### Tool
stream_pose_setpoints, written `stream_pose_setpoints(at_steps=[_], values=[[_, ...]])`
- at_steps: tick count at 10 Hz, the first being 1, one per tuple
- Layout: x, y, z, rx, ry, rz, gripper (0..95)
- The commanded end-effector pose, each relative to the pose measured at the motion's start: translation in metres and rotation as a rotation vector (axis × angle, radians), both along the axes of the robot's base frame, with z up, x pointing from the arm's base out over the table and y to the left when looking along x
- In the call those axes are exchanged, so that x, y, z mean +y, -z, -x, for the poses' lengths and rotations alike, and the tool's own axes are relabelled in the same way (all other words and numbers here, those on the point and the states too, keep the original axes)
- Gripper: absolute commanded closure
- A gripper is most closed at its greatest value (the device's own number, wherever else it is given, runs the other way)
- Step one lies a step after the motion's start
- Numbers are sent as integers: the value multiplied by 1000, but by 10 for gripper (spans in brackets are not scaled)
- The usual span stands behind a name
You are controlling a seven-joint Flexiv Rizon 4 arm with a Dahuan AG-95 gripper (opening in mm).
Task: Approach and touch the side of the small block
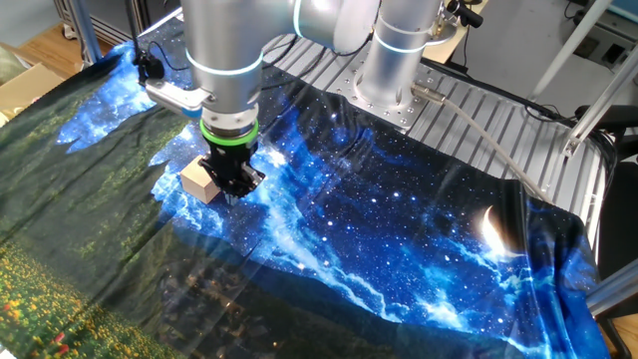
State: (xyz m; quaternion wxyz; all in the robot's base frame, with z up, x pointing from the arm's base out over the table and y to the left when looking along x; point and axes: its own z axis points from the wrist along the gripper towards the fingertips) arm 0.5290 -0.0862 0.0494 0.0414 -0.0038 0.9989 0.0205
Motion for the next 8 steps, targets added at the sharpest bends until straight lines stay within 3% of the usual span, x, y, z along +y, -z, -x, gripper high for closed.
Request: stream_pose_setpoints(at_steps=[1,5,7,8], values=[[1,-9,-1,11,3,-6,950],[-3,-29,1,19,14,-36,950],[-5,-33,1,23,41,-70,950],[-5,-33,1,24,42,-70,950]])
